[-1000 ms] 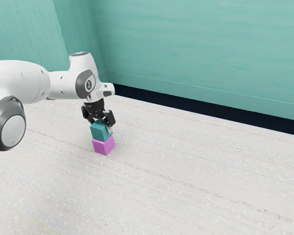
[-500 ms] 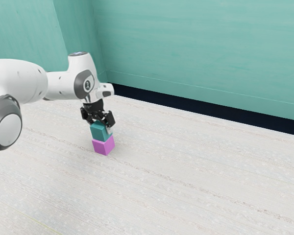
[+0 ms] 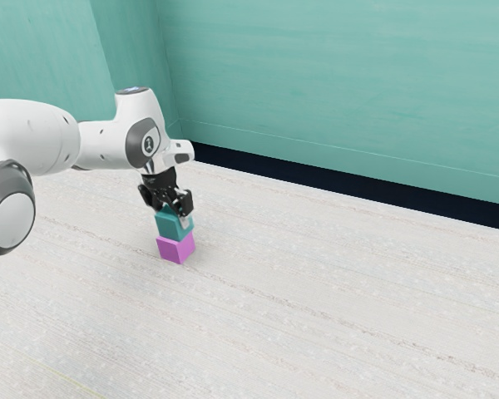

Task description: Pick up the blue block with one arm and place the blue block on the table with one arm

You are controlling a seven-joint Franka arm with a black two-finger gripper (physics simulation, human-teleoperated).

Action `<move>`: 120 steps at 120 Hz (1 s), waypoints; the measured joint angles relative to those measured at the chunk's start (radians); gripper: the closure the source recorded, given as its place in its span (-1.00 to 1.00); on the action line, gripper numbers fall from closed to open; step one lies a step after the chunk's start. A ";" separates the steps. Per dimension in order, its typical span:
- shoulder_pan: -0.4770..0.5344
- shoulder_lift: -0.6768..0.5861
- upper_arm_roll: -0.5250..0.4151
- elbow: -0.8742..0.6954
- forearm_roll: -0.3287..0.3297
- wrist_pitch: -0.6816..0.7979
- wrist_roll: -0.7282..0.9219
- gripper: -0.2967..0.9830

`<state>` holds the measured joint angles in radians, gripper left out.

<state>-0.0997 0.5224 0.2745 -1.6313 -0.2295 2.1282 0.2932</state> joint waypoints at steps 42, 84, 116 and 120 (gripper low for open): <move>-0.114 0.193 -0.042 0.314 0.015 -0.007 -0.038 0.12; -0.118 0.315 -0.080 0.423 -0.007 -0.029 -0.071 -0.07; -0.120 0.222 -0.046 0.412 -0.025 -0.057 -0.062 -0.39; -0.122 0.172 -0.025 0.394 -0.023 -0.071 -0.062 -0.41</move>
<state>-0.2214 0.6946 0.2490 -1.2369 -0.2523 2.0576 0.2316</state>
